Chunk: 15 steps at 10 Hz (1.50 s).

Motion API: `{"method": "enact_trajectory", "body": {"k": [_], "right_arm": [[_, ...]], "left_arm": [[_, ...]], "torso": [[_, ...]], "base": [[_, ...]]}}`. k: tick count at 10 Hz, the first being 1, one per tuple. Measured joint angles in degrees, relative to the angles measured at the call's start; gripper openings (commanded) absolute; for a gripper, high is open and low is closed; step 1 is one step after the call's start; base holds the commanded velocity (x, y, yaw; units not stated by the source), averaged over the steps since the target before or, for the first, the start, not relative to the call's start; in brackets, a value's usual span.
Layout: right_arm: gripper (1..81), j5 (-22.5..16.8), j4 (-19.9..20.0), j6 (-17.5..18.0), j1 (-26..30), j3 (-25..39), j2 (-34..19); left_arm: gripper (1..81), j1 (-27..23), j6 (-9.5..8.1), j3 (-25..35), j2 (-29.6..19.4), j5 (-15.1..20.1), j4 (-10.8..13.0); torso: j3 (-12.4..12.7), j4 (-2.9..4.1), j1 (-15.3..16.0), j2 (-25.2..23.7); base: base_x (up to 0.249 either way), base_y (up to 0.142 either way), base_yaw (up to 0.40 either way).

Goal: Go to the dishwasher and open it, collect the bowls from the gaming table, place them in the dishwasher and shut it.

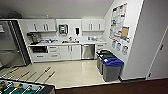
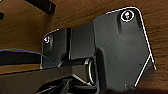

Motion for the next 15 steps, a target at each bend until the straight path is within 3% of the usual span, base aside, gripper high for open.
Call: {"method": "enact_trajectory", "body": {"k": [15], "right_arm": [[81.1,0.0,0.0,0.0,0.0,0.0,0.0]], "left_arm": [[81.1,-0.1,-0.02,0.0,0.1,-0.1,0.0]], "torso": [[0.0,0.00,0.0,0.0]], "base": [[0.182,0.000,0.000]]}}
